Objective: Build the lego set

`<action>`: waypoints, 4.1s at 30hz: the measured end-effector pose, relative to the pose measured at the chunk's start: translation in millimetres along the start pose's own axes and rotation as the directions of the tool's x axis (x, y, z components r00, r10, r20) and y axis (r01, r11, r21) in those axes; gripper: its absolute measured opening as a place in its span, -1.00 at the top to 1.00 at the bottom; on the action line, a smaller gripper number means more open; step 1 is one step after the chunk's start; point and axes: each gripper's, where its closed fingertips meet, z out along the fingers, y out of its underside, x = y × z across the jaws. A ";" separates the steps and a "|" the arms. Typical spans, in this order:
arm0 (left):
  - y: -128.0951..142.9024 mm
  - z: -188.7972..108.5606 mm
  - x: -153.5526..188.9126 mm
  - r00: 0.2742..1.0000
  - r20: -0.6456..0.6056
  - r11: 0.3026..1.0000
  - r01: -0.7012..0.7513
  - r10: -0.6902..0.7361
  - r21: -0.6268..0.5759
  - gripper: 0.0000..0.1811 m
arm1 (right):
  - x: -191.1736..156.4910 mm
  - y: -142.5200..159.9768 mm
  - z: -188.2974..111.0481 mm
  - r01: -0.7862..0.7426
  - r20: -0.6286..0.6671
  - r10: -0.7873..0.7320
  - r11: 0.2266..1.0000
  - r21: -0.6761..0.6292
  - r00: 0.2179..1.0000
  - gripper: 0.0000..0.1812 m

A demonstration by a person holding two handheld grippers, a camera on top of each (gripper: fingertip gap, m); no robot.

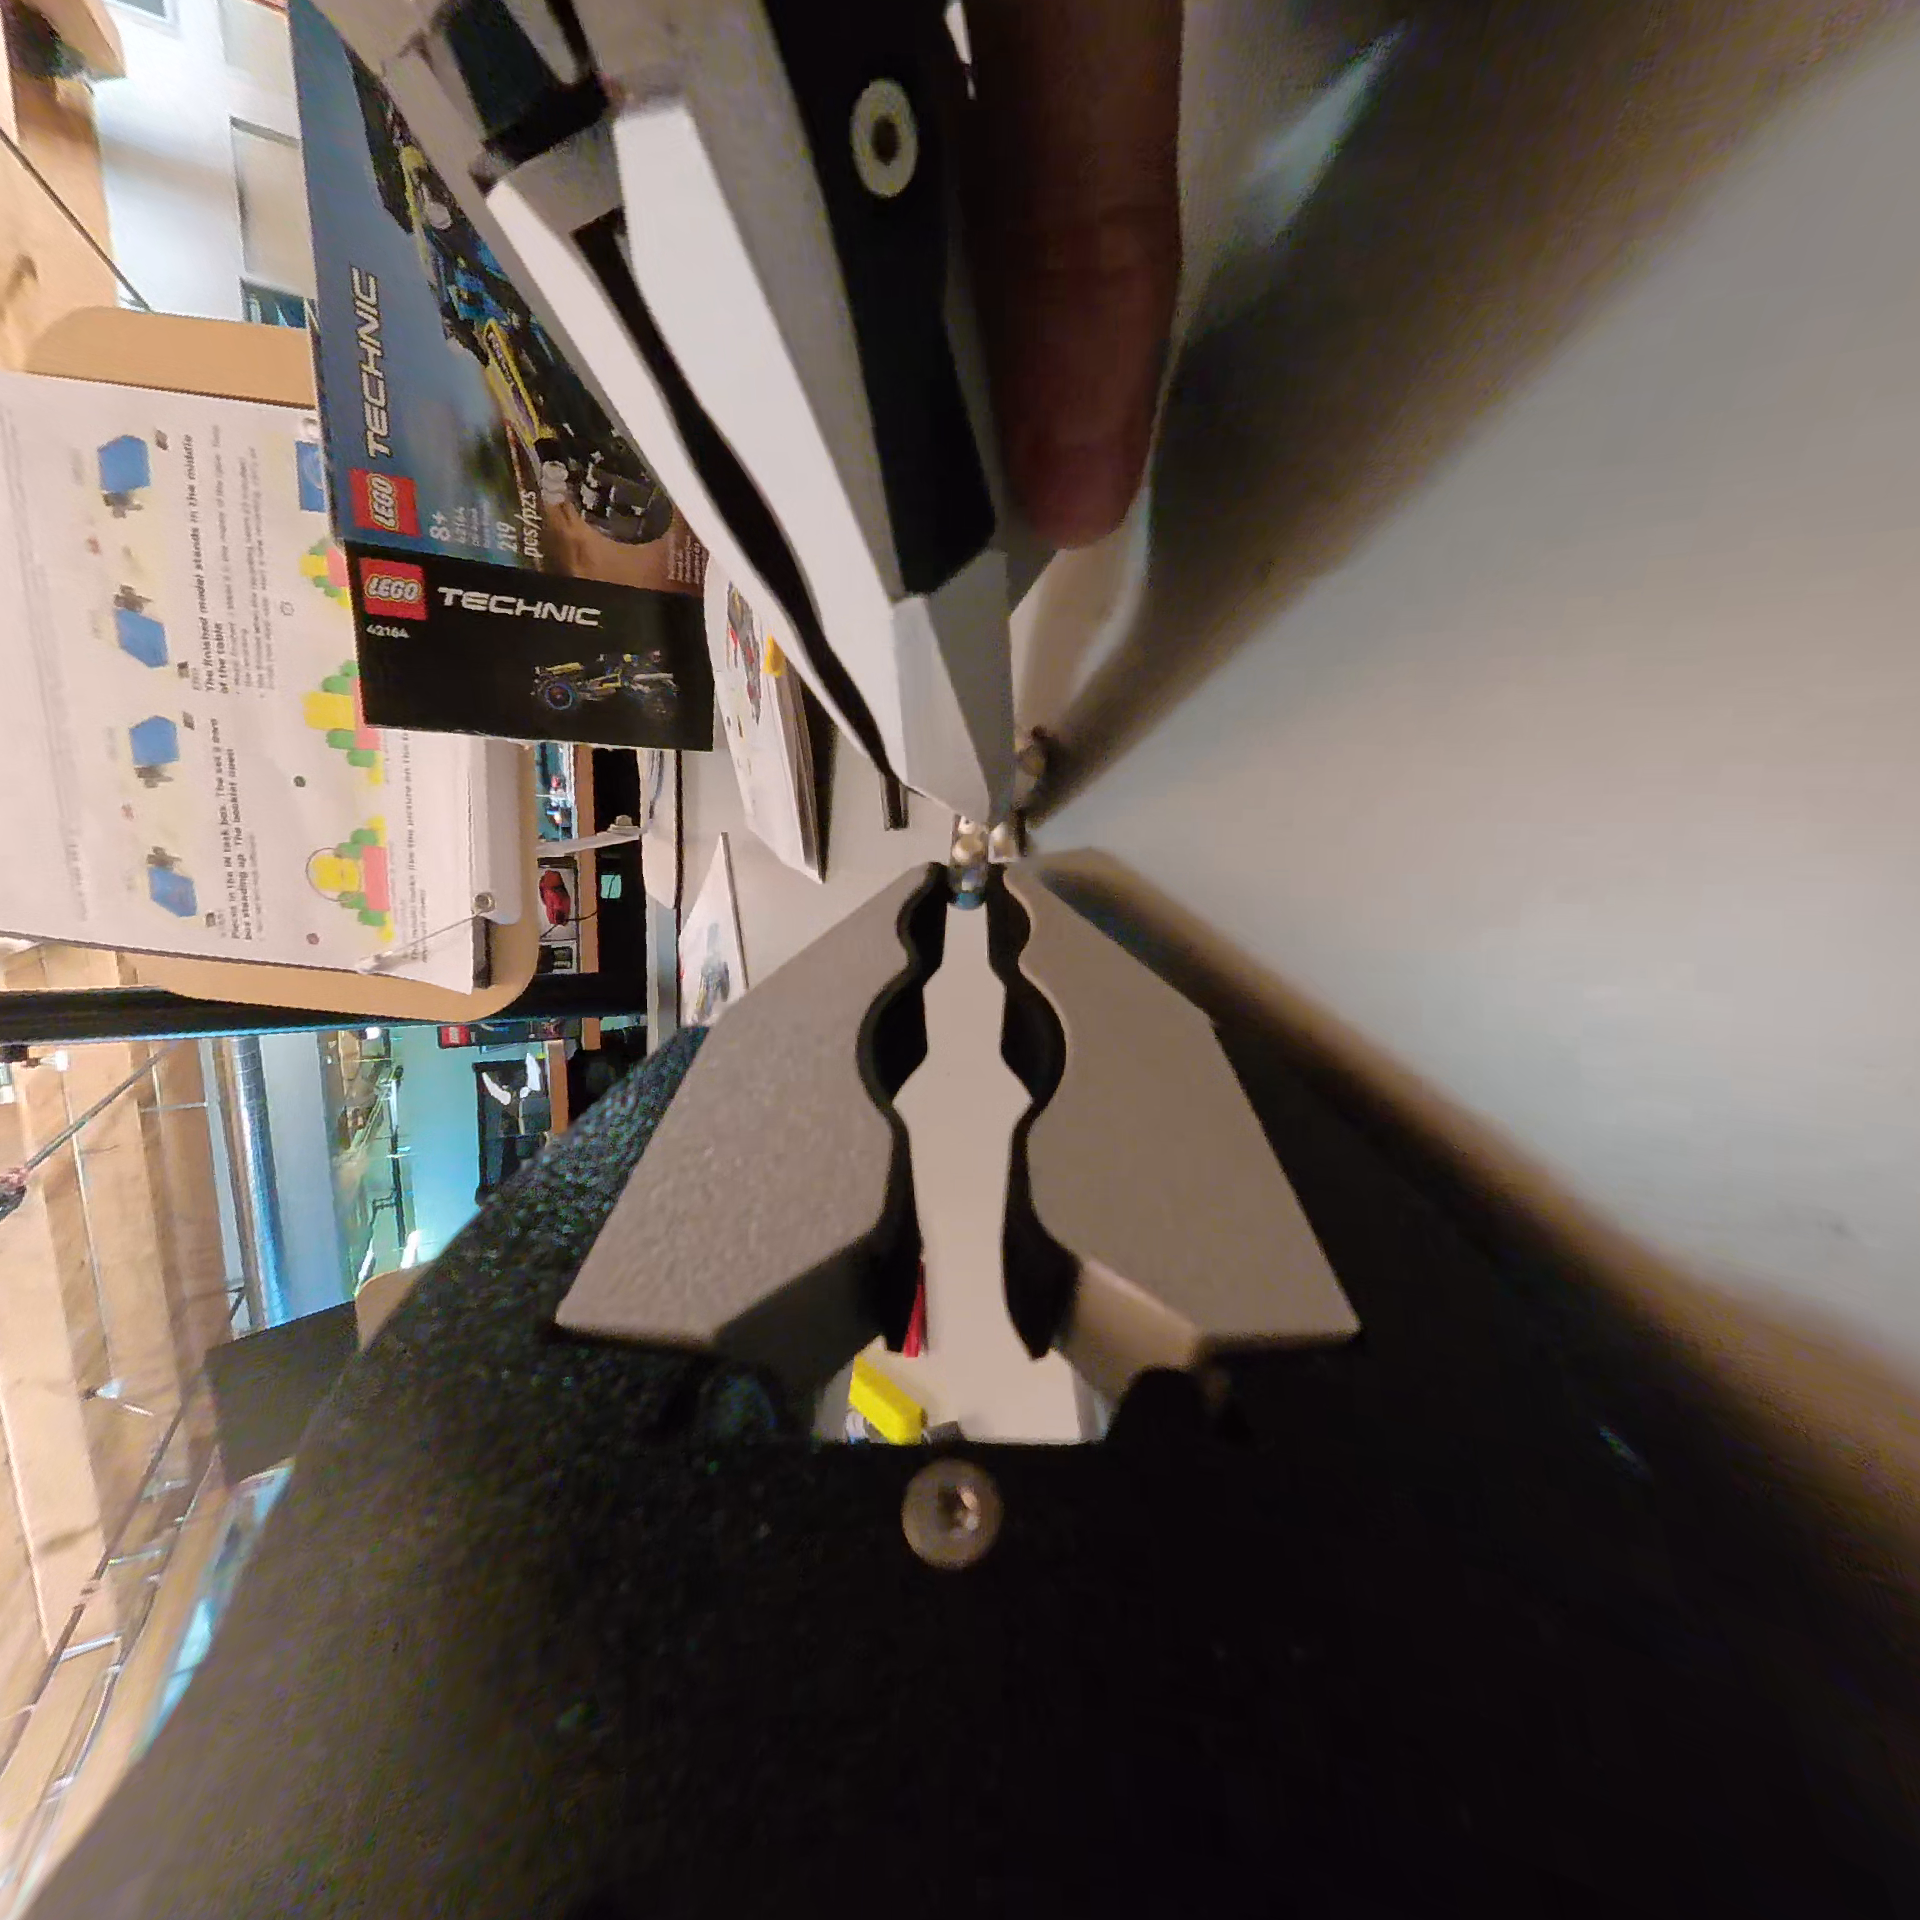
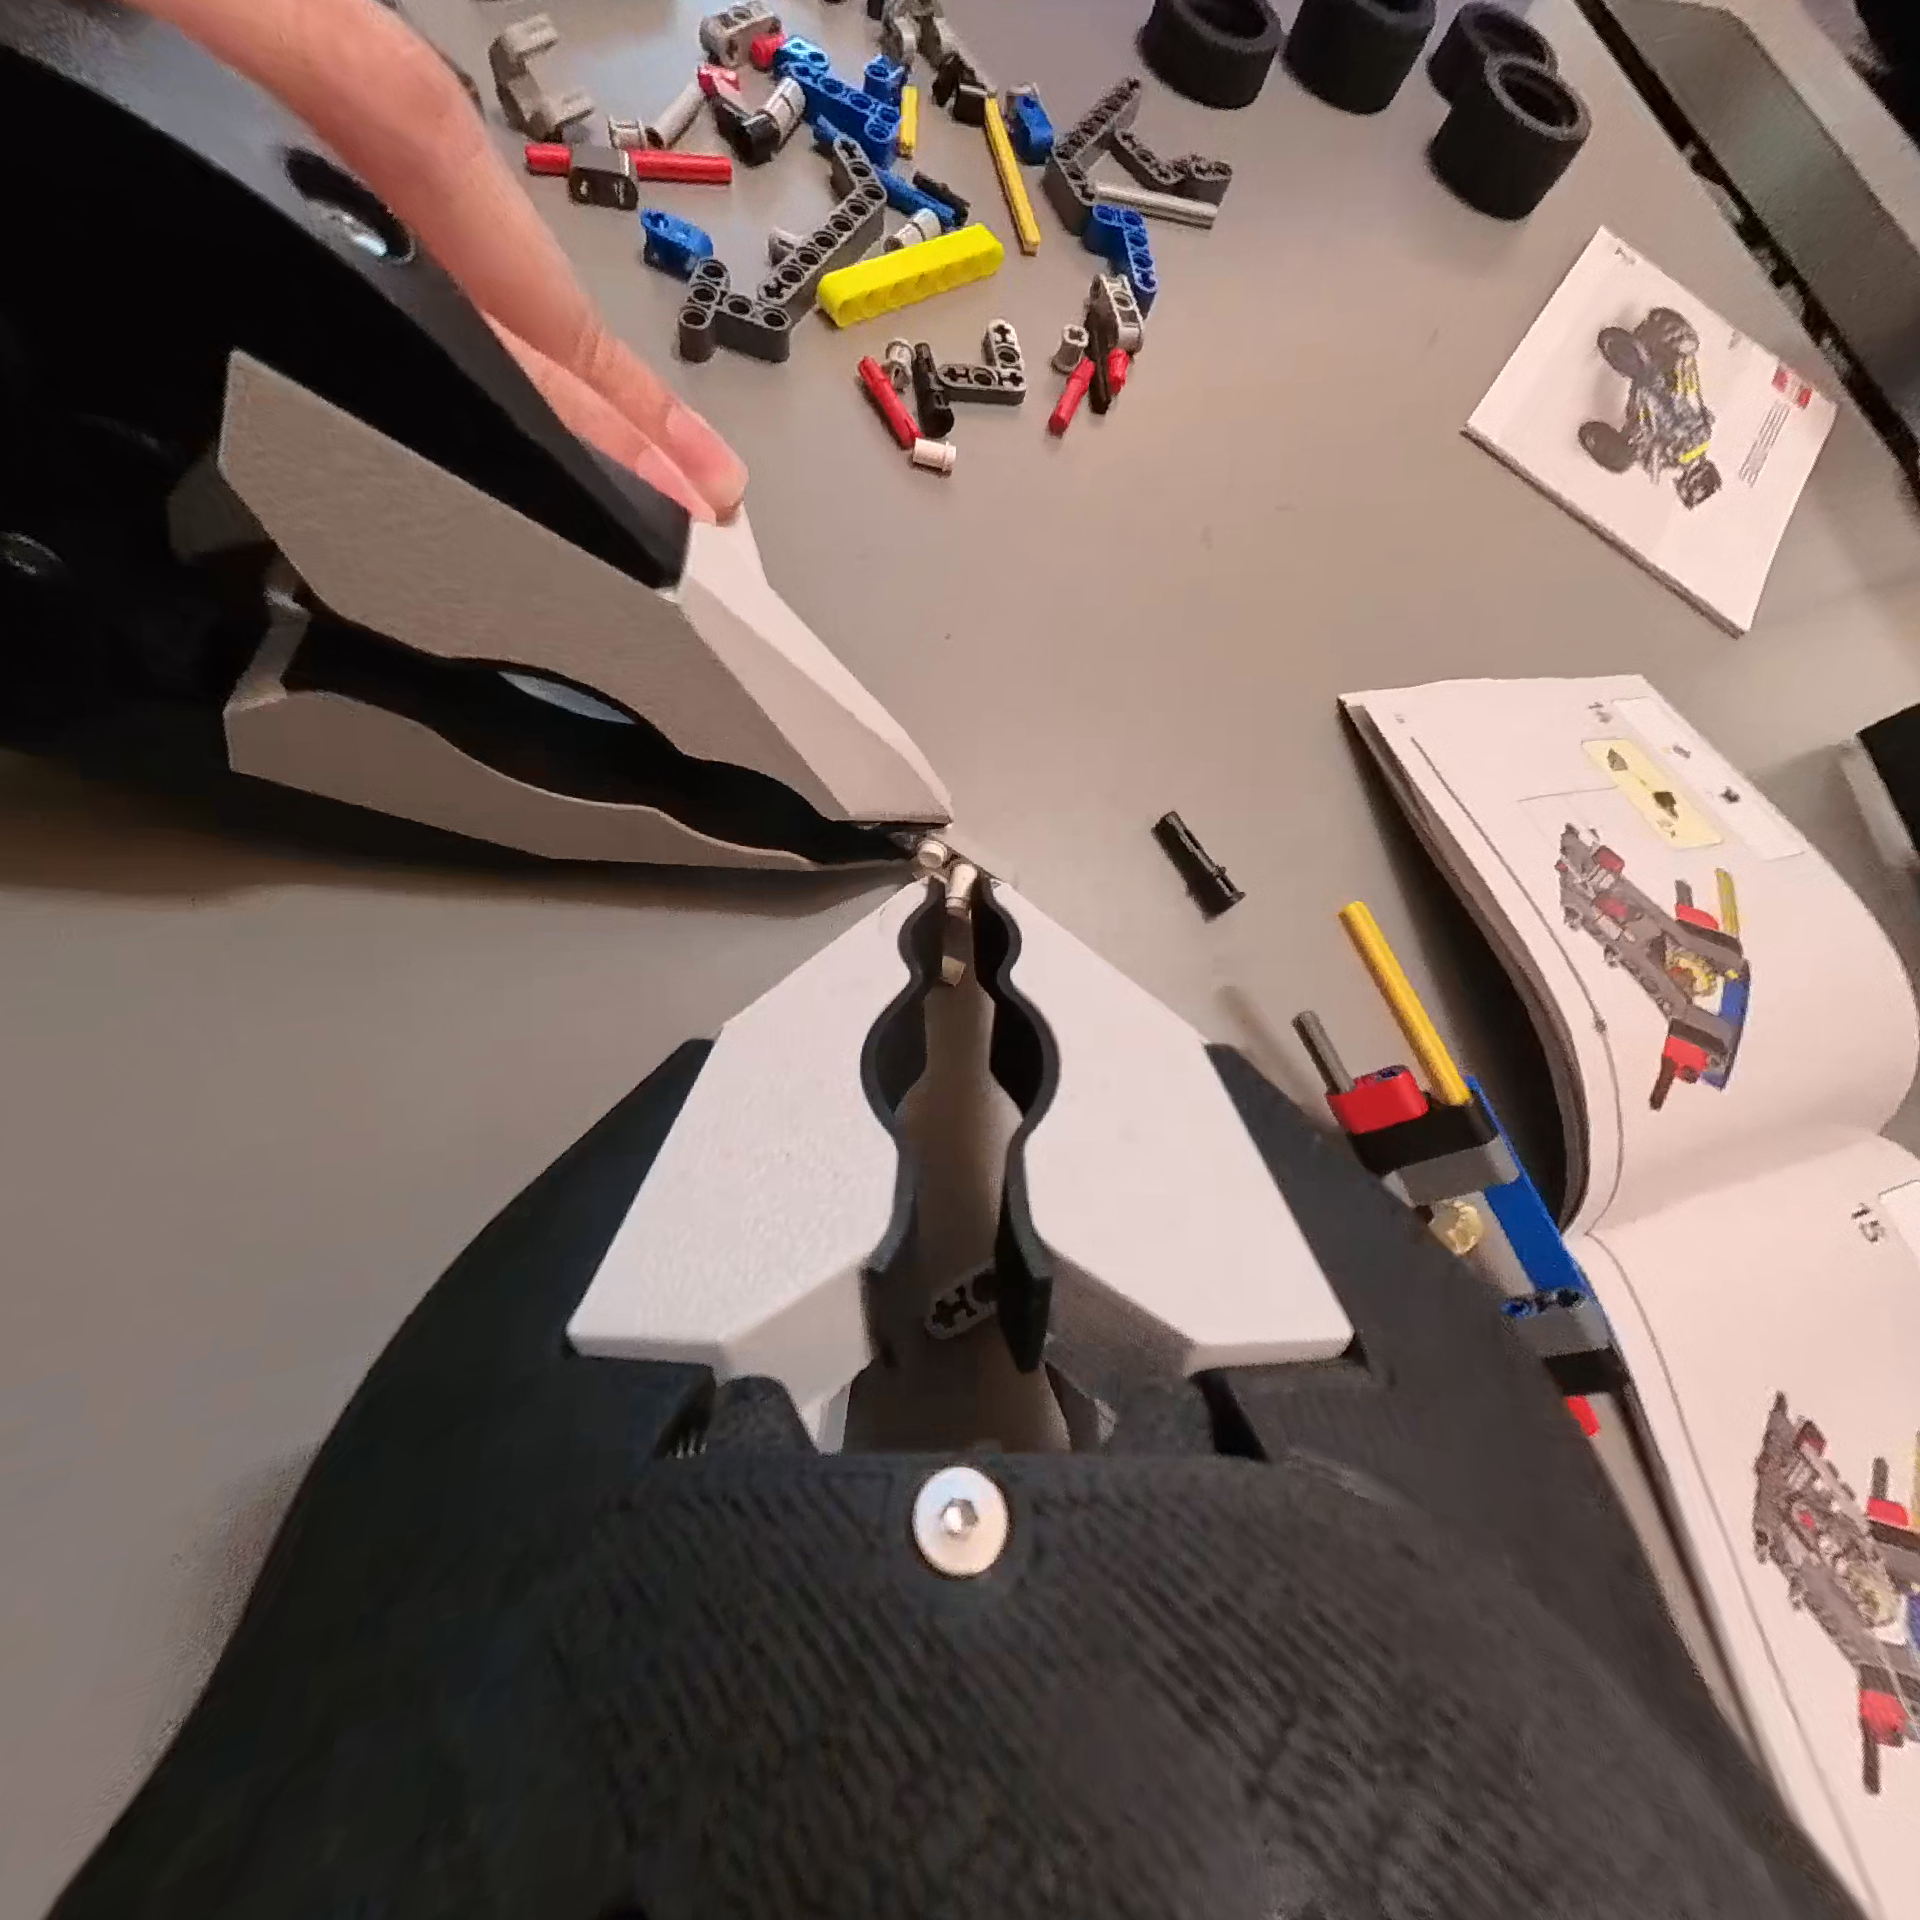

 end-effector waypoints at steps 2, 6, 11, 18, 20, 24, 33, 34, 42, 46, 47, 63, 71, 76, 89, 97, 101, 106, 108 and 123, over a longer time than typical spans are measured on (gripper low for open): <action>1.4 0.8 -0.2 0.999 -0.008 0.999 0.041 -0.041 0.004 0.94 | 1.0 -0.3 1.0 0.017 0.009 -0.017 1.000 0.000 1.000 0.96; 6.0 2.2 -1.3 0.971 -0.065 0.972 0.232 -0.230 0.029 0.94 | 2.8 -6.2 0.8 0.090 0.002 -0.090 0.996 0.012 0.996 0.96; 20.5 4.3 -6.1 0.896 -0.126 0.903 0.431 -0.426 0.008 0.94 | 13.4 -11.8 -3.4 0.132 0.017 -0.132 0.991 0.001 0.991 0.96; 13.2 -3.7 10.7 0.617 -0.457 0.727 0.679 -0.641 -0.104 0.94 | 8.9 -11.9 -7.8 0.151 0.181 -0.153 0.988 0.024 0.972 0.96; 11.6 -5.1 12.6 0.534 -0.521 0.683 0.718 -0.666 -0.136 0.94 | 9.4 -11.9 -9.6 0.166 0.215 -0.166 0.986 0.017 0.962 0.97; 12.1 -5.4 12.4 0.487 -0.551 0.656 0.739 -0.678 -0.153 0.80 | 6.4 -13.2 -14.2 0.181 0.283 -0.180 0.983 0.025 0.942 0.97; -22.3 -26.4 -37.9 0.825 -0.240 0.781 0.563 -0.512 0.269 0.74 | 8.5 -44.8 -33.9 -0.320 0.326 0.244 0.925 0.205 0.913 0.96; -27.7 -30.1 -46.4 0.861 -0.145 0.801 0.507 -0.487 0.319 0.75 | 8.7 -53.9 -41.7 -0.436 0.389 0.322 0.864 0.252 0.863 0.96; -46.2 -48.3 -82.2 0.903 0.280 0.896 0.199 -0.325 0.397 0.83 | 18.7 -75.3 -77.9 -0.886 0.738 0.512 0.380 0.264 0.440 0.96; -47.6 -46.9 -82.4 0.908 0.298 0.908 0.171 -0.297 0.382 0.87 | 7.2 -79.0 -76.1 -0.896 0.770 0.495 0.384 0.222 0.402 0.96; -47.1 -46.4 -82.1 0.909 0.295 0.910 0.173 -0.295 0.377 0.88 | 7.6 -78.6 -75.3 -0.897 0.766 0.500 0.382 0.223 0.404 0.96; -48.6 -47.7 -50.9 0.830 -0.257 0.676 0.554 -0.495 0.486 0.97 | -10.7 -55.8 -67.0 -0.855 0.709 0.547 0.494 0.156 0.446 0.96; -39.7 -32.3 16.5 0.857 -0.417 0.858 0.436 -0.303 0.273 0.95 | -23.6 17.0 -39.5 -0.470 0.204 0.460 0.883 0.001 0.864 1.00; -34.3 -24.4 12.3 0.839 -0.392 0.857 0.477 -0.377 0.196 1.00 | -9.6 32.8 -39.9 -0.352 0.067 0.354 0.935 -0.044 0.933 0.94; -106.4 -79.2 52.0 0.631 -0.728 0.762 0.601 -0.269 0.240 1.00 | 16.6 -0.8 -46.7 0.111 -0.173 -0.079 0.976 0.189 0.982 0.86; -189.5 -138.6 100.6 0.497 -0.867 0.760 0.554 0.025 0.340 1.00 | 31.3 -17.6 -82.1 0.179 -0.313 -0.062 0.915 0.361 0.948 0.86; -195.8 -125.0 135.4 0.475 -0.880 0.886 0.395 0.029 0.243 0.97 | 35.2 -17.4 -113.4 0.123 -0.327 0.051 0.863 0.490 0.944 0.88; -206.9 -127.6 166.6 0.370 -0.929 0.939 0.315 0.012 0.138 0.89 | 21.6 -16.6 -140.2 0.175 -0.360 0.054 0.802 0.571 0.931 0.91; -210.9 -129.5 170.0 0.367 -0.930 0.940 0.312 0.017 0.140 0.89 | 19.1 -15.6 -147.6 0.205 -0.389 0.046 0.789 0.579 0.920 0.93; -217.3 -127.3 182.3 0.366 -0.929 0.933 0.316 0.048 0.173 0.97 | 24.2 -11.3 -158.3 0.235 -0.434 0.064 0.765 0.599 0.899 0.95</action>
